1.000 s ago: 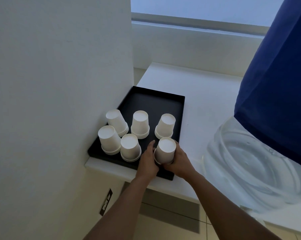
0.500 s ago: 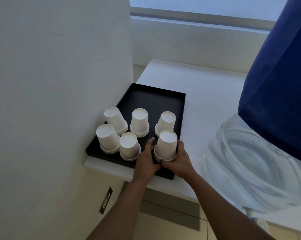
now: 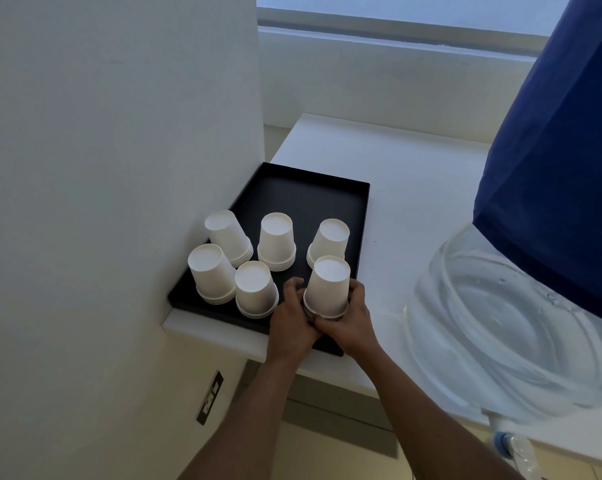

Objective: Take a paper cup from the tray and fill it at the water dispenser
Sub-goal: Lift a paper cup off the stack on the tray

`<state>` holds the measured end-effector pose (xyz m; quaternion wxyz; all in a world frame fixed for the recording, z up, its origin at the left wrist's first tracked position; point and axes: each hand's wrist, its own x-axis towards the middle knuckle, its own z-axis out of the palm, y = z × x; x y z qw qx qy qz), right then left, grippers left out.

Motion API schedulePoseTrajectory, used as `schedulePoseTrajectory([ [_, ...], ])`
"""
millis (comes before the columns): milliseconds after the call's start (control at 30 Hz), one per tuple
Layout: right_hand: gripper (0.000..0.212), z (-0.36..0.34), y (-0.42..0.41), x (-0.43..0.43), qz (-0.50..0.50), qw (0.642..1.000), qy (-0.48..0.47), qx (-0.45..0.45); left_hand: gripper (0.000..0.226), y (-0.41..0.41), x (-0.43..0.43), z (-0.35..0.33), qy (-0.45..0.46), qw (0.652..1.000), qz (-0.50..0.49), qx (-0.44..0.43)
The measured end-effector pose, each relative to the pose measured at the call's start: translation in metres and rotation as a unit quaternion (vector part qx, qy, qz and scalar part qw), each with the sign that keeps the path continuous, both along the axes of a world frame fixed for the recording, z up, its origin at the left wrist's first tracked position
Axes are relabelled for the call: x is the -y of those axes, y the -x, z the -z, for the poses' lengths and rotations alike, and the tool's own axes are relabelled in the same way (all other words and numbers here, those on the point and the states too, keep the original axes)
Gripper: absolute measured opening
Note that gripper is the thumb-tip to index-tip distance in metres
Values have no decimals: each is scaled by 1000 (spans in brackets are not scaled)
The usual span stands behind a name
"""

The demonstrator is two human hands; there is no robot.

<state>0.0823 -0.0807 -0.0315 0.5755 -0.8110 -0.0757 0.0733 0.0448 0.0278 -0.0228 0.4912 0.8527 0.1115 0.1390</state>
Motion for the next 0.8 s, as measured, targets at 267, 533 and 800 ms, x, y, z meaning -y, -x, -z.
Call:
schedulePoseTrajectory([
  [267,76,-2,2,-1,5,1000,-26,5,67,-1,3,1,-37,999,-16,0],
  [533,82,-29,0,-2,13,998,-55,20,75,-1,1,5,-40,999,5,-10],
  [800,78,-59,27,25,23,994,-92,59,76,17,10,-15,20,999,2,-35],
])
